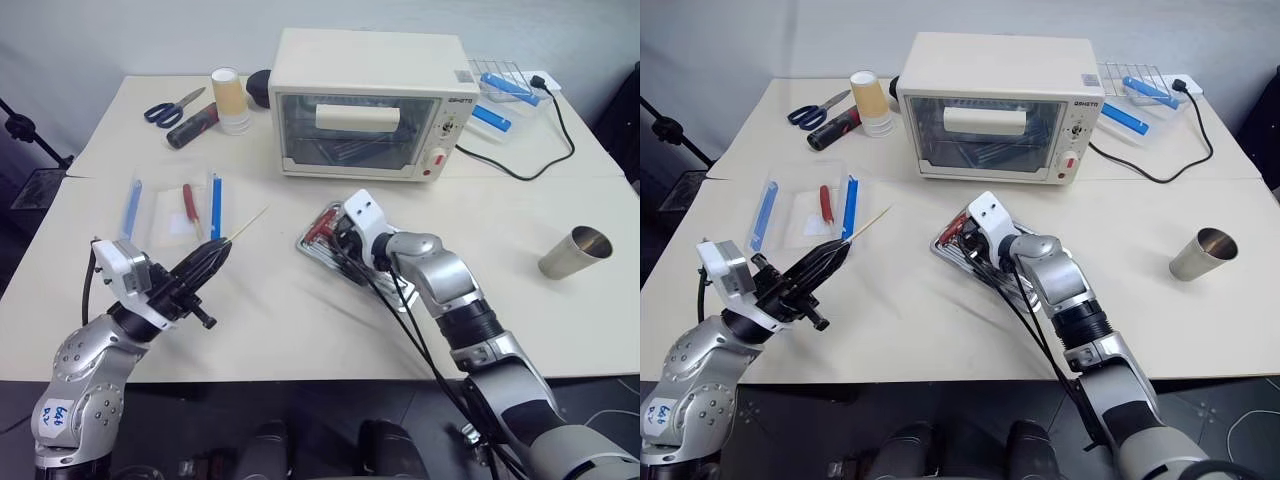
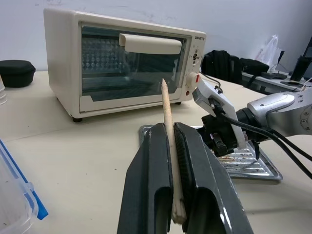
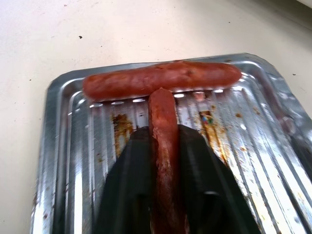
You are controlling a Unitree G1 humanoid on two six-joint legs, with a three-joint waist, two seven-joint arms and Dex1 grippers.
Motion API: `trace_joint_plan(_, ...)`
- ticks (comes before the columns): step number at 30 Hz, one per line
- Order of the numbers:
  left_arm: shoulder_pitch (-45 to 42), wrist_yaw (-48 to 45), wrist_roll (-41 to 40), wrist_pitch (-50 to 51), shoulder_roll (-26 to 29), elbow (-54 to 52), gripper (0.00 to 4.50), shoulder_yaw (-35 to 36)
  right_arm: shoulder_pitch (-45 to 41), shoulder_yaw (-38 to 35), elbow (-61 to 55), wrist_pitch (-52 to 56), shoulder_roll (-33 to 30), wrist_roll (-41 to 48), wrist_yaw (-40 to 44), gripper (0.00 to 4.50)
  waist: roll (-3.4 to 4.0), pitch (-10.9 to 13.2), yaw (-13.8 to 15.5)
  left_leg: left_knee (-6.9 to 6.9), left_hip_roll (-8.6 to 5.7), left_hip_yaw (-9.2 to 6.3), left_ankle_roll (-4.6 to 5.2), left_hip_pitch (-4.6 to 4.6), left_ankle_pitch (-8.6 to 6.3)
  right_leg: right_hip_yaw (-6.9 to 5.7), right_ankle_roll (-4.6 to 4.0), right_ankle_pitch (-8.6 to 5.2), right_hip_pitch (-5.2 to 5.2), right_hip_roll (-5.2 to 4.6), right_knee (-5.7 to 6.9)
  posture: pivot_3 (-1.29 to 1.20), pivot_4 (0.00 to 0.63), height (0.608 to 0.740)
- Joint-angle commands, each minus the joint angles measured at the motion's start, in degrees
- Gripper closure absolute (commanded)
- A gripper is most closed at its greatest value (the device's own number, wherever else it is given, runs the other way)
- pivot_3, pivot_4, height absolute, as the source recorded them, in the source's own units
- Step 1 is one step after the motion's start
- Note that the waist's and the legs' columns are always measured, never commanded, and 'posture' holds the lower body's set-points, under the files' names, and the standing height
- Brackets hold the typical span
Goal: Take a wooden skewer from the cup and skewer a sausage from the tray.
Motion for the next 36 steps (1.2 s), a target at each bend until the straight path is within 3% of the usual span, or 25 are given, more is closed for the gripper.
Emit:
trace_joint_plan(1, 0.02, 0.16, -0.19, -0.76, -0.16, -1.67, 4.50, 0.18, -0.20, -1.31, -1.61, 0.48, -1.02, -0.51, 0.47, 4.01, 0.00, 0.00, 0.00, 0.00, 0.00, 0.00, 0.00, 0.00, 0.00, 0.00, 0.00, 0.00, 0.00, 0.00, 0.00, 0.00, 0.150, 0.740)
trace_joint_plan(7, -0.05, -1.03, -0.43, -0.27, 0.68, -1.60, 4.50, -0.28, 0.64, -2.60, -7.32, 0.90, -5.26, 2.14, 6.46, 4.01, 0.00, 0.00, 0.10, 0.00, 0.00, 0.00, 0.00, -0.01, 0.00, 0.01, 0.00, 0.00, -0.01, 0.00, -0.01, 0.00, 0.150, 0.740)
trace_joint_plan(15, -0.83, -12.83, 1.31, 0.42, 9.13, 1.74, 4.50, -3.17, 5.79, -2.09, -22.38, -7.83, -19.57, 10.92, 32.19, 4.01, 0.00, 0.00, 0.20, -0.05, -0.01, 0.14, 0.01, -0.02, -0.01, 0.00, 0.00, 0.00, -0.03, 0.01, -0.10, 0.00, 0.150, 0.740)
trace_joint_plan(19, -2.13, -20.36, 1.70, 0.03, 13.39, 5.04, 4.50, -4.80, 7.05, -2.64, -24.28, -12.77, -22.84, 14.46, 41.36, 4.01, -0.01, 0.00, 0.14, -0.06, 0.02, 0.37, 0.01, -0.01, -0.01, 0.00, 0.00, 0.00, -0.03, 0.02, -0.13, 0.00, 0.150, 0.740)
trace_joint_plan(26, -4.38, -28.94, 0.44, 1.99, 16.75, 6.48, 4.50, -7.73, 6.75, -2.73, -23.99, -17.87, -24.60, 15.38, 47.54, 4.01, -0.02, 0.01, 0.18, -0.05, 0.25, 0.44, -0.05, 0.00, -0.05, 0.07, -0.04, 0.02, -0.04, 0.24, -0.18, 0.00, 0.150, 0.740)
trace_joint_plan(36, -5.39, -28.38, 0.31, 2.83, 14.91, 5.49, 4.50, -7.78, 8.03, -2.49, -24.90, -18.58, -24.99, 15.09, 49.20, 4.01, -0.02, 0.01, 0.23, -0.02, 0.30, 0.44, -0.06, 0.00, -0.05, 0.08, -0.07, 0.04, -0.03, 0.27, -0.18, 0.00, 0.150, 0.740)
